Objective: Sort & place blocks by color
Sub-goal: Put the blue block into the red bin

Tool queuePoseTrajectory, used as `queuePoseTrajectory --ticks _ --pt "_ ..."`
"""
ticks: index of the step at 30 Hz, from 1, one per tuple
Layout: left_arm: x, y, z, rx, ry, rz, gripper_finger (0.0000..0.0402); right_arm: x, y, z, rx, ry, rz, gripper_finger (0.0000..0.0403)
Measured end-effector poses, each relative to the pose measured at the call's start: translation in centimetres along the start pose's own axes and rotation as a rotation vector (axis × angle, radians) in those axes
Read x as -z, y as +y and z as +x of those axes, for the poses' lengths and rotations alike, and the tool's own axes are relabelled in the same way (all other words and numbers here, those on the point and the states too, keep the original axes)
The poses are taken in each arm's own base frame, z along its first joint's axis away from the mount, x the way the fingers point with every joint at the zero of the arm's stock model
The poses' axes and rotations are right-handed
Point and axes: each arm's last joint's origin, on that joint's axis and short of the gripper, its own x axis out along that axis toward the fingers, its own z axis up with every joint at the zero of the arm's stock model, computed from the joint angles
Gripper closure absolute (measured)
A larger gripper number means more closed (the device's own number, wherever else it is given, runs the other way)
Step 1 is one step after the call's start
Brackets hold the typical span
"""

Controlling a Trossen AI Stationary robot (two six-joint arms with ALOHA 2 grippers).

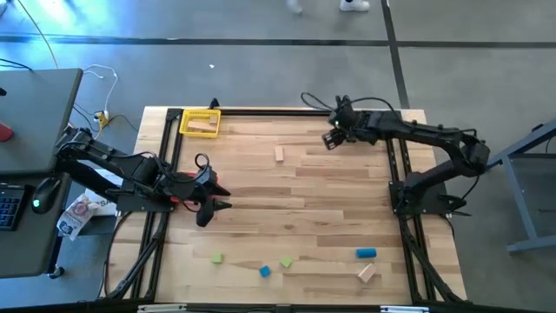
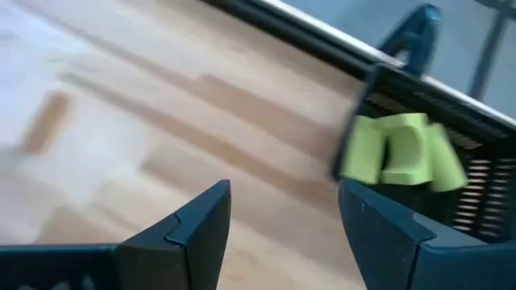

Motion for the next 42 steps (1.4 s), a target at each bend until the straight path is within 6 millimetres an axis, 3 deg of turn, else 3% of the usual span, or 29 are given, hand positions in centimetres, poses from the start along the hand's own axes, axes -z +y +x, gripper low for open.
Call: queuePoseTrajectory --ticks 8,16,29,42 --pt "0.5 -0.8 2.1 -0.018 0.053 0.079 0.0172 2.5 3.9 -2.6 -0.129 -0.031 -0.066 0.0188" --pt "1.3 -3.8 4.9 0.124 0.029 0.332 0.0174 4.2 6.2 -4.0 -0.195 -0.068 -0.092 0.0188" --pt "2.3 -6.8 8.6 0.438 -0.025 0.689 0.0174 5.0 7.1 -4.6 -0.219 -0.088 -0.085 0.0188" --pt "0.2 -6.1 10.8 0.516 -0.116 0.733 0.0174 4.8 7.4 -4.7 -0.244 -0.114 -0.071 0.0188"
